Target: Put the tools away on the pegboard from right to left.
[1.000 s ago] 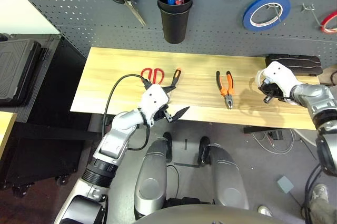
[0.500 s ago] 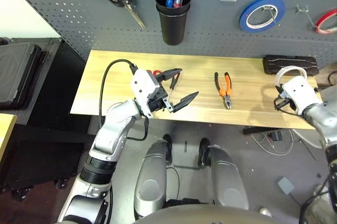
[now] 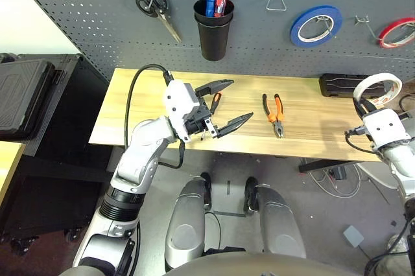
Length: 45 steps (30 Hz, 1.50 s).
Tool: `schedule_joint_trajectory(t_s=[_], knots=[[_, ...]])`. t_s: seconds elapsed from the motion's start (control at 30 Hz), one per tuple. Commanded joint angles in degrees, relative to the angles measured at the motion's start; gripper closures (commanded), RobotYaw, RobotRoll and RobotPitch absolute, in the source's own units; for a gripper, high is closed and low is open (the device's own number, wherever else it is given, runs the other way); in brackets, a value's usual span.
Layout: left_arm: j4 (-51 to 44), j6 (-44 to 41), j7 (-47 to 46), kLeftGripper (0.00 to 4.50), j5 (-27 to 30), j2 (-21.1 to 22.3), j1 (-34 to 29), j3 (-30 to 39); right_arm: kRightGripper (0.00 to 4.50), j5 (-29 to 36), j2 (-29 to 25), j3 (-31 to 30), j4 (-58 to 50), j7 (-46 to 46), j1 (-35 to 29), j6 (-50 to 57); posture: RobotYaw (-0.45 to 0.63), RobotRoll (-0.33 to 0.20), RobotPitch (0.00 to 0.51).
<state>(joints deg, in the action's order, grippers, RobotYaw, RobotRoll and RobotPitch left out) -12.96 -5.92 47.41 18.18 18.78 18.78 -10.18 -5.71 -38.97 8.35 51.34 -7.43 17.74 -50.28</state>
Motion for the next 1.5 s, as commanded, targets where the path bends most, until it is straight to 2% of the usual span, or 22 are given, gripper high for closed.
schedule_joint_trajectory(t_s=[0.03, 0.33, 0.47, 0.67, 1.17, 1.3, 1.5], knots=[[-0.34, -0.70, 0.66, 0.00, 1.03, -0.18, 0.77, -0.51, 4.45, 0.06, -1.08, 0.75, -0.01, 0.31, 2.00, -0.83, 0.12, 0.000, 0.202], [0.12, -0.99, 0.85, 0.00, 1.05, -0.11, 2.07, -0.74, 4.45, -1.36, -1.56, -1.72, 3.74, -2.33, 11.98, 0.92, 0.12, 0.000, 0.201], [0.25, -1.26, 0.82, 0.00, 0.90, -0.05, 2.58, -0.87, 4.45, -3.28, -1.21, -3.35, 8.13, -2.76, 18.42, 3.37, 0.13, 0.000, 0.203], [-0.28, -1.73, 0.54, 0.00, 0.59, 0.25, 2.44, -1.04, 4.45, -6.02, -0.87, -5.98, 12.66, -2.82, 23.94, 6.80, 0.14, 0.000, 0.206], [-0.36, -2.59, -1.18, 0.00, -0.97, 0.26, 2.51, -1.40, 4.45, -8.88, 2.75, -10.01, 21.63, -3.15, 37.22, 21.77, 0.16, 0.000, 0.224], [-0.19, -2.76, -1.57, 0.00, -1.48, 0.30, 2.49, -1.60, 3.25, -7.62, 3.03, -8.94, 21.79, -3.23, 37.29, 21.47, 0.17, 0.000, 0.222], [0.67, -2.48, -2.81, 0.00, -3.09, 0.38, 2.20, -1.72, 0.87, -3.28, 3.03, -5.63, 18.88, -4.01, 29.57, 11.96, 0.18, 0.000, 0.225]])
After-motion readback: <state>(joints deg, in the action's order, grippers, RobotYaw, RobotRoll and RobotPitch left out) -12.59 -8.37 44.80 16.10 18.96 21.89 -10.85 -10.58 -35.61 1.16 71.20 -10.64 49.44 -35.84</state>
